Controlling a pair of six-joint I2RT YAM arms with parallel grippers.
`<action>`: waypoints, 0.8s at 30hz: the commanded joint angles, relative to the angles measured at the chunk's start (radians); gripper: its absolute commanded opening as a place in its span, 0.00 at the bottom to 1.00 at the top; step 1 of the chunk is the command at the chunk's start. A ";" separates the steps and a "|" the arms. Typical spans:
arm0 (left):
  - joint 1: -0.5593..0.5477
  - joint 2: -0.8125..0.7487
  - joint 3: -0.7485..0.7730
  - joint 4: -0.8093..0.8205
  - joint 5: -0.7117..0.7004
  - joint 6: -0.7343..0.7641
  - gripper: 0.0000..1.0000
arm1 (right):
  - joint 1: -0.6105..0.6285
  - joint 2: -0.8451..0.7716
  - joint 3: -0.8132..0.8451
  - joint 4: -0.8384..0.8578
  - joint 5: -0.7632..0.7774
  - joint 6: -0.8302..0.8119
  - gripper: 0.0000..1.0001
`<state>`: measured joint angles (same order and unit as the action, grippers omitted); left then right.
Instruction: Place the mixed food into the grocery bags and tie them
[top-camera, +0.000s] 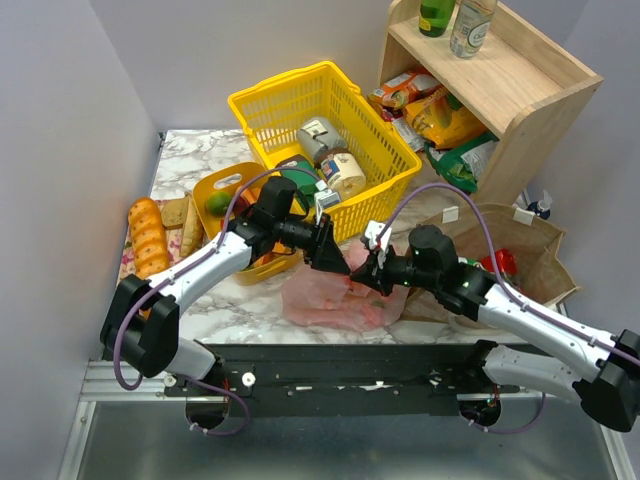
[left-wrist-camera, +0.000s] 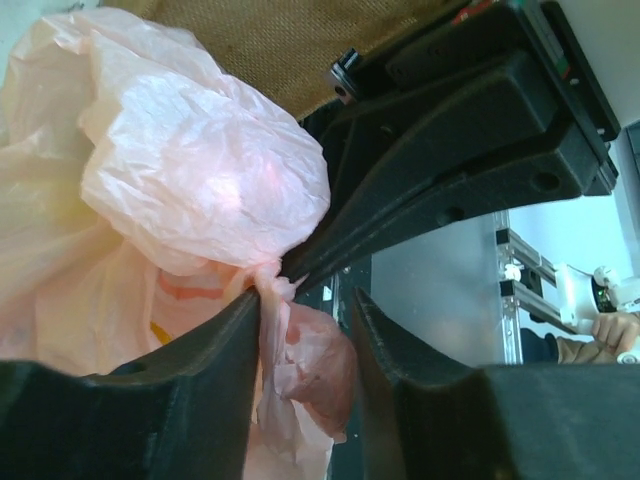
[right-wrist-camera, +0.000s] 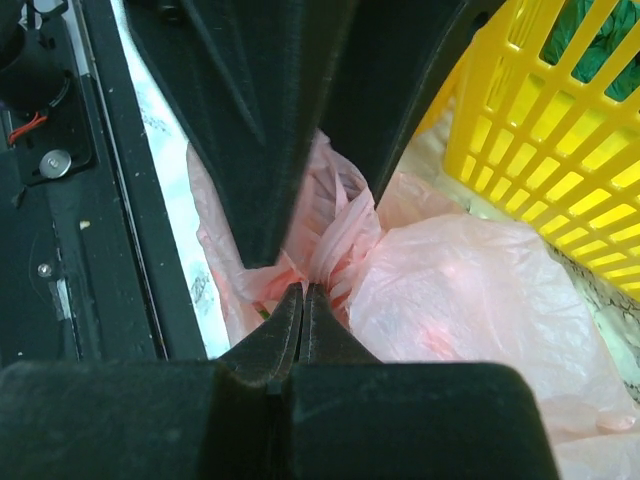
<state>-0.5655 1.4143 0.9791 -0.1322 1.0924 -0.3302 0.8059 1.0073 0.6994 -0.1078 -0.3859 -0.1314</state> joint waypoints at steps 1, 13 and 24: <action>-0.013 0.051 0.029 -0.050 -0.014 -0.004 0.34 | -0.001 -0.021 -0.032 -0.027 0.005 -0.023 0.01; -0.027 0.008 0.061 -0.161 -0.083 0.112 0.00 | -0.002 -0.038 -0.038 -0.056 0.082 -0.016 0.01; -0.056 -0.202 0.007 -0.200 -0.351 0.273 0.00 | -0.002 -0.047 -0.006 -0.104 0.079 0.036 0.49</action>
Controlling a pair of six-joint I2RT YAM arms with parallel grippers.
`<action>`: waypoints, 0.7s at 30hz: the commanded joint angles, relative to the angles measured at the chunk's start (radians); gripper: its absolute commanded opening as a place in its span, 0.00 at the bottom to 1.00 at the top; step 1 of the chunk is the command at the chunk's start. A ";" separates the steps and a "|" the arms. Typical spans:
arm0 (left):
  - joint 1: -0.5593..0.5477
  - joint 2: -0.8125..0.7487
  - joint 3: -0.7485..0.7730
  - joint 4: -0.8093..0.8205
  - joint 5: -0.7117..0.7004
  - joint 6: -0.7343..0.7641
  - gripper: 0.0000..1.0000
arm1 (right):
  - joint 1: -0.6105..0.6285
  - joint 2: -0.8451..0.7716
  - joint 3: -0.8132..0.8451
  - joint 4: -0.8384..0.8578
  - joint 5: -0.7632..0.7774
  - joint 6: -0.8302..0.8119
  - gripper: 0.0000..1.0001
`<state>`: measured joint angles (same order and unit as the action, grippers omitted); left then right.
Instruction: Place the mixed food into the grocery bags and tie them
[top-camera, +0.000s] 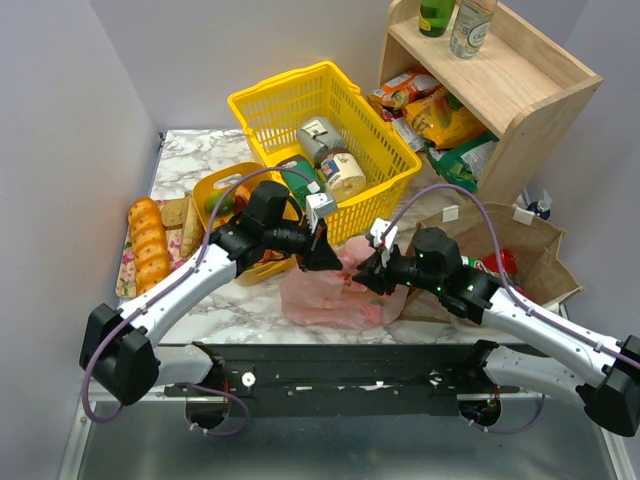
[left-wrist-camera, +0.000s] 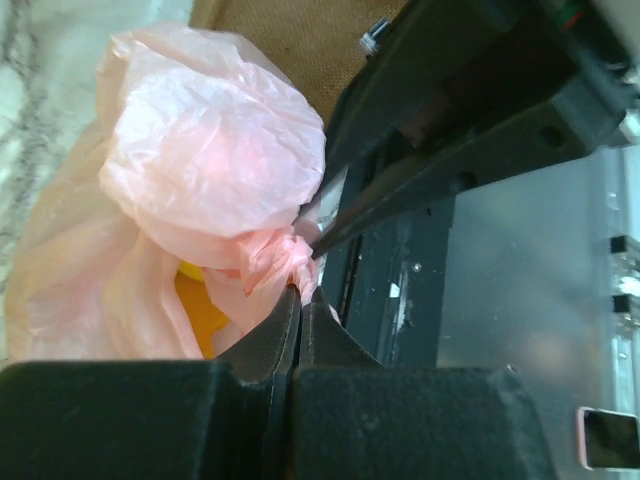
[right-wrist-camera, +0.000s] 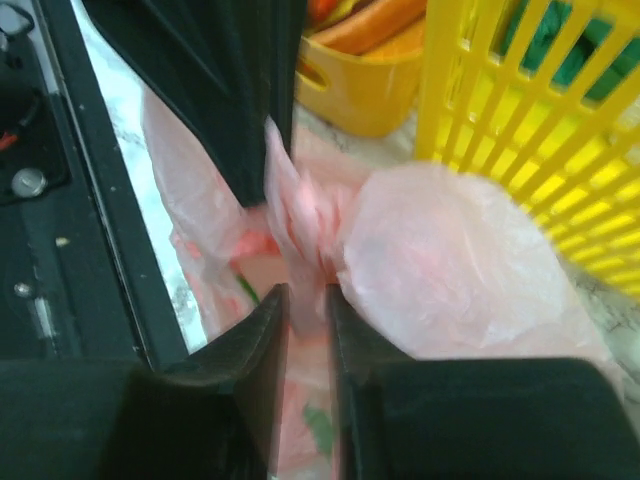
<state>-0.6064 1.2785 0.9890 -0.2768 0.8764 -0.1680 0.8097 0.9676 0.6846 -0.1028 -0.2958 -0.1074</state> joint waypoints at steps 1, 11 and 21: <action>-0.024 -0.067 0.002 -0.085 -0.164 0.126 0.00 | -0.004 -0.018 0.018 -0.110 -0.032 0.015 0.56; -0.095 -0.113 0.002 -0.119 -0.333 0.255 0.00 | -0.088 -0.116 0.168 -0.124 -0.197 0.008 0.86; -0.141 -0.238 -0.044 -0.088 -0.456 0.306 0.00 | -0.210 0.199 0.377 -0.132 -0.515 -0.219 0.87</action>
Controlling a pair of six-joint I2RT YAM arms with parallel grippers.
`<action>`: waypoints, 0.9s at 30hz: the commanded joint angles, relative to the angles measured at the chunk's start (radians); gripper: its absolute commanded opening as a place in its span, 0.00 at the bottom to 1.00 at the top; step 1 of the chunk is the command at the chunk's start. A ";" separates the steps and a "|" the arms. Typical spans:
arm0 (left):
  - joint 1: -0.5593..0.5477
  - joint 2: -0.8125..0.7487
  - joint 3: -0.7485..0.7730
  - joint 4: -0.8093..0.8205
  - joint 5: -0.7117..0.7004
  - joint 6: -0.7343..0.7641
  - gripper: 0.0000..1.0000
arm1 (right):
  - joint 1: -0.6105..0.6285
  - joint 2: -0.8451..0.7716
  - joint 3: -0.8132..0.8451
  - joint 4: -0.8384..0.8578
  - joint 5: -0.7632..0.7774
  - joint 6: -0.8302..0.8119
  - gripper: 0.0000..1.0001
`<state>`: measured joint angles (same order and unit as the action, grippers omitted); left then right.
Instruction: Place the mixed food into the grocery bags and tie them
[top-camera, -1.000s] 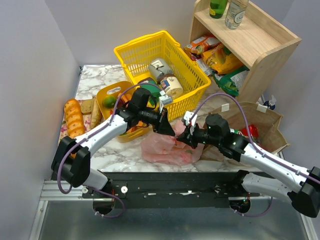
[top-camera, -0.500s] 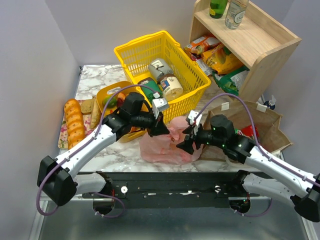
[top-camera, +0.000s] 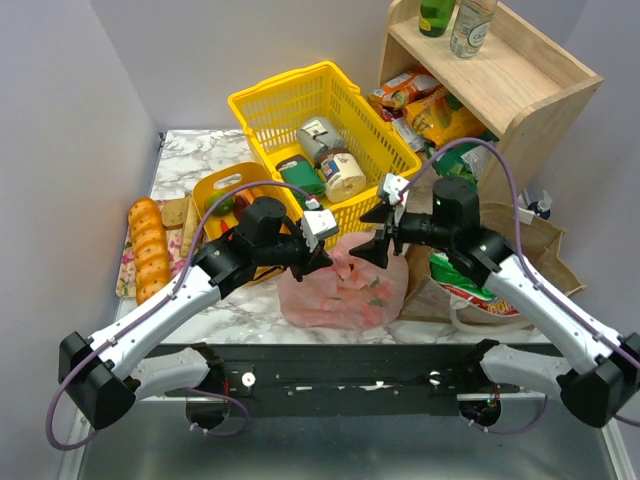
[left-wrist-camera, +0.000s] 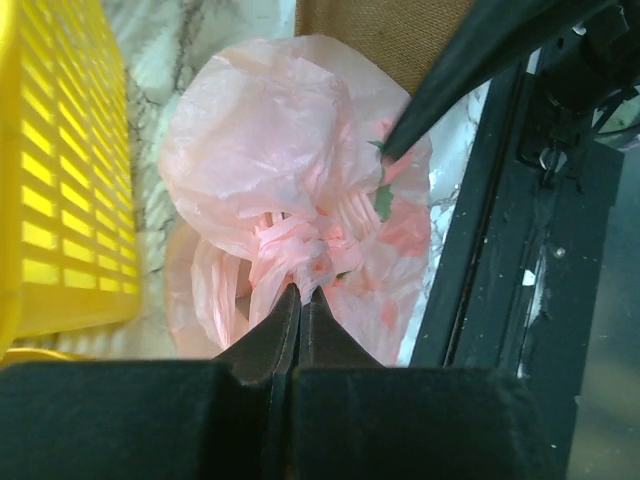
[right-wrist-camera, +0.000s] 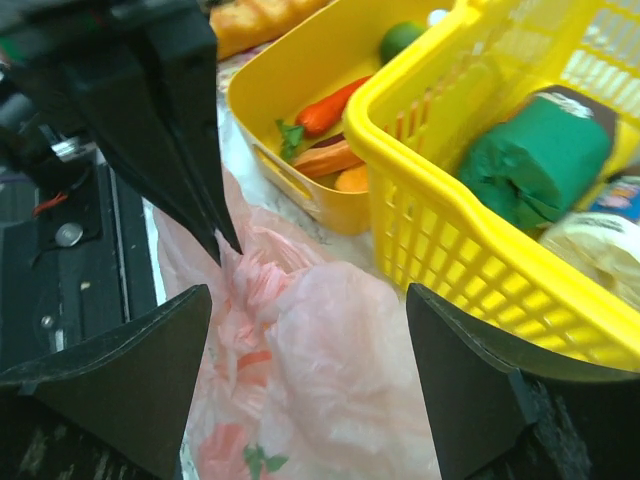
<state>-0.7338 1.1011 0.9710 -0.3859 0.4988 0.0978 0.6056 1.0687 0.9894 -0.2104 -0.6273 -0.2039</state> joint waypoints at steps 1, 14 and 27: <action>-0.015 -0.064 -0.031 0.022 -0.085 0.042 0.00 | -0.007 0.124 0.090 -0.032 -0.211 -0.137 0.87; -0.036 -0.090 -0.048 0.041 -0.183 0.065 0.00 | 0.006 0.289 0.134 -0.133 -0.339 -0.161 0.84; -0.045 -0.107 -0.064 0.071 -0.171 0.062 0.00 | 0.054 0.326 0.048 -0.025 -0.098 -0.124 0.61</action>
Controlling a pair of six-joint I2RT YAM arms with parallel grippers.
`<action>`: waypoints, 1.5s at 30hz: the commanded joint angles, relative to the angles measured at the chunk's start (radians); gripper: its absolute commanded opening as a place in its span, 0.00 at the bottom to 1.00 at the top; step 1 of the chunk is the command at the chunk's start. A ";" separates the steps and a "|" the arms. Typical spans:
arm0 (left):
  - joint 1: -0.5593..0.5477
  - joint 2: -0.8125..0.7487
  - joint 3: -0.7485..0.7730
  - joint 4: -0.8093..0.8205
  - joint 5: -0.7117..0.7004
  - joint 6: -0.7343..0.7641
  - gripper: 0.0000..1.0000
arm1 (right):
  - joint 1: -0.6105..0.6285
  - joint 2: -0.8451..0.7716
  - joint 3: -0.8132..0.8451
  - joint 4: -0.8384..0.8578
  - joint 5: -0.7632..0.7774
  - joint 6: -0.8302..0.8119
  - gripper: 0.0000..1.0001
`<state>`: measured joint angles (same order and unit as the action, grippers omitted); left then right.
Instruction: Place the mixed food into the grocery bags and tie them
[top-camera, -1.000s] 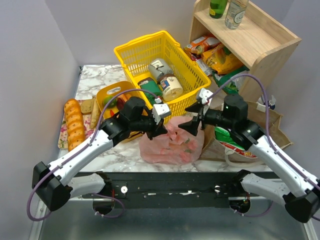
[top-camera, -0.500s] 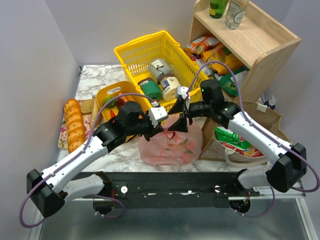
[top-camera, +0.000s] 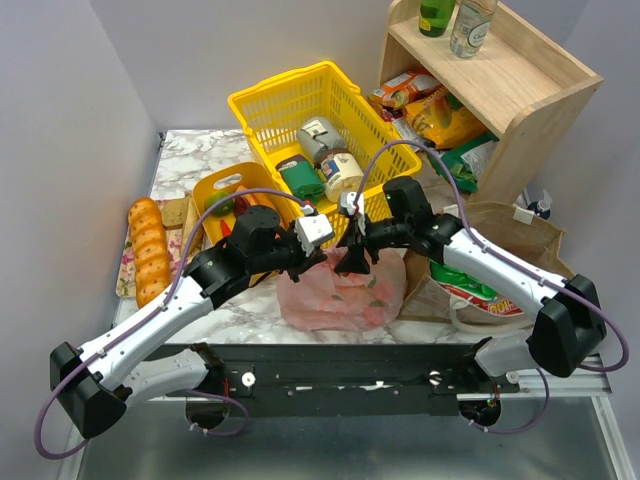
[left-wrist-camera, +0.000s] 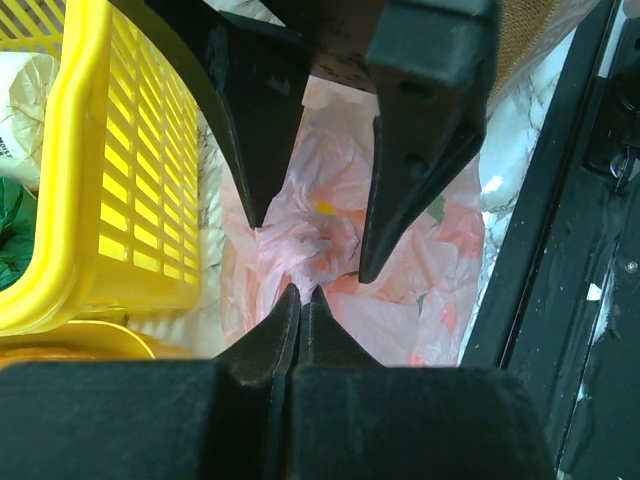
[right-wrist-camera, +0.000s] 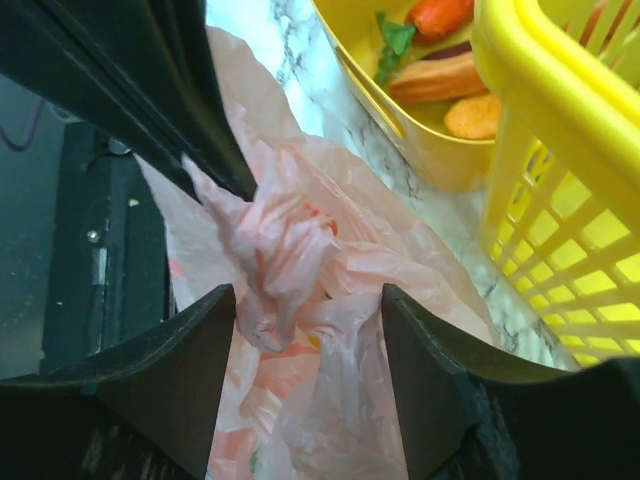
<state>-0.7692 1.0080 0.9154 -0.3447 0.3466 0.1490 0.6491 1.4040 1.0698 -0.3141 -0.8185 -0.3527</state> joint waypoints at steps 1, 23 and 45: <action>-0.012 -0.013 -0.009 0.029 -0.018 0.011 0.00 | 0.011 -0.014 -0.039 0.095 0.107 0.032 0.58; -0.035 0.049 0.010 -0.004 -0.023 0.009 0.00 | 0.038 -0.118 -0.119 0.188 0.375 0.089 0.01; -0.159 0.204 0.108 -0.037 -0.638 0.011 0.00 | 0.078 -0.301 -0.194 0.199 0.486 0.138 0.01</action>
<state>-0.9031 1.1877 1.0077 -0.3428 -0.0402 0.1566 0.7258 1.1385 0.8799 -0.1246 -0.3264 -0.2398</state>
